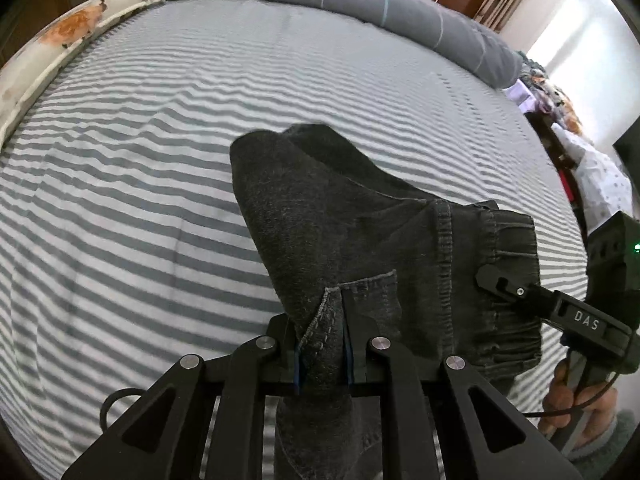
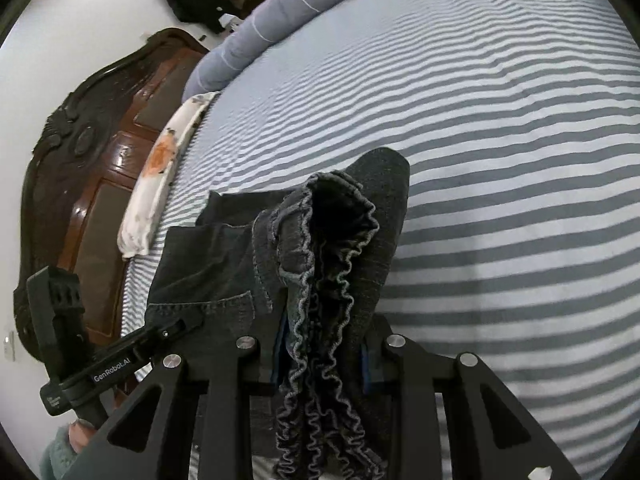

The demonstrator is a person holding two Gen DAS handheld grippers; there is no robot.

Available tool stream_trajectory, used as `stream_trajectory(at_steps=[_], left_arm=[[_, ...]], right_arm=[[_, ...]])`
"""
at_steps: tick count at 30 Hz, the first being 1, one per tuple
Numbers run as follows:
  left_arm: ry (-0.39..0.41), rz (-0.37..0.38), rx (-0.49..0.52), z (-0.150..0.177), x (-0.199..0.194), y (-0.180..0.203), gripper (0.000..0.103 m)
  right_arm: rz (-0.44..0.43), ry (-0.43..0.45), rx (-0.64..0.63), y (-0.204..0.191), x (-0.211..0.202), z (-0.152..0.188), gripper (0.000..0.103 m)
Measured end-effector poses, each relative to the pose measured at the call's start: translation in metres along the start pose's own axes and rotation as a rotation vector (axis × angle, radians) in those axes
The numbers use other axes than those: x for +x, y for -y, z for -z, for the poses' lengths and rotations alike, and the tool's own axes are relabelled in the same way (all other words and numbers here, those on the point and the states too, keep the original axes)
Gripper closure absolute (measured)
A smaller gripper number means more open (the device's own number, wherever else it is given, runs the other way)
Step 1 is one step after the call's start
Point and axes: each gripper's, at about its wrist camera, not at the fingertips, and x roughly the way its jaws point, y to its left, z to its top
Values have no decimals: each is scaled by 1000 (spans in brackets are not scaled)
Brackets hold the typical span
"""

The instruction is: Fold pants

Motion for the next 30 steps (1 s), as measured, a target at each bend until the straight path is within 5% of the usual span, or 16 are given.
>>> stream_trajectory(at_steps=[2, 5, 9, 19, 30], left_arm=[[-7, -19, -5, 2, 9, -4, 85], [6, -80, 32, 9, 17, -6, 66], [6, -137, 54, 14, 16, -3, 54], [11, -180, 19, 82, -21, -7, 52], [11, -256, 17, 103, -12, 0, 52]], right_arm=[[26, -3, -13, 5, 5, 0, 74], [40, 4, -9, 15, 7, 2, 60], [114, 16, -11, 19, 1, 7, 48], [186, 60, -54, 16, -50, 54, 39], [286, 33, -28, 26, -26, 66, 35]])
